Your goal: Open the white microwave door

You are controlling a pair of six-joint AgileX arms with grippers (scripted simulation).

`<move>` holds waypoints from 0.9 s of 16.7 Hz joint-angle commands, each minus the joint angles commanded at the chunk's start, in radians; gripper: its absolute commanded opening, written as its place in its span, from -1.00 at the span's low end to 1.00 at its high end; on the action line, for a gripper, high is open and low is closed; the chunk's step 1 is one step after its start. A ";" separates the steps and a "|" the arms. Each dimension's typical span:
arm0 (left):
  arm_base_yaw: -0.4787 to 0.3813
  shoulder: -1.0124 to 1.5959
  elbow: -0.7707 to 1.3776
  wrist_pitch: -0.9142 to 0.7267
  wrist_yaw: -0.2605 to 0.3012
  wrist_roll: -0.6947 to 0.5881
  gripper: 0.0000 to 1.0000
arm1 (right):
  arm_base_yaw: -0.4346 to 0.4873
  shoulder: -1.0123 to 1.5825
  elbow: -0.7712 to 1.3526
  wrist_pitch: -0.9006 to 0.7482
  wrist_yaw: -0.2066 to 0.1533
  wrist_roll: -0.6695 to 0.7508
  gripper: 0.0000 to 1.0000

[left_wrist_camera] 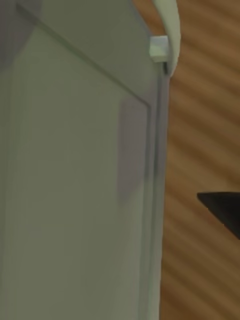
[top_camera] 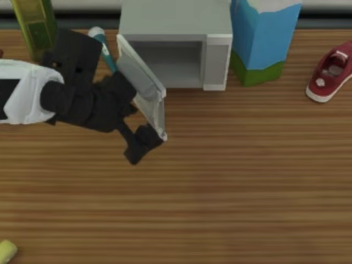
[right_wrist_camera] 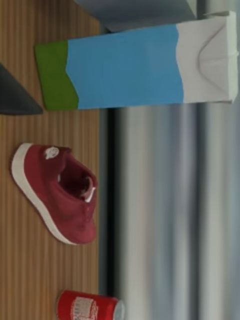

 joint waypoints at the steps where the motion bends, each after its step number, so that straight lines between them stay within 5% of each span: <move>1: 0.000 0.000 0.000 0.000 0.000 0.000 1.00 | 0.000 0.000 0.000 0.000 0.000 0.000 1.00; 15: -0.040 -0.257 -0.065 -0.170 -0.036 -0.056 1.00 | 0.000 0.000 0.000 0.000 0.000 0.000 1.00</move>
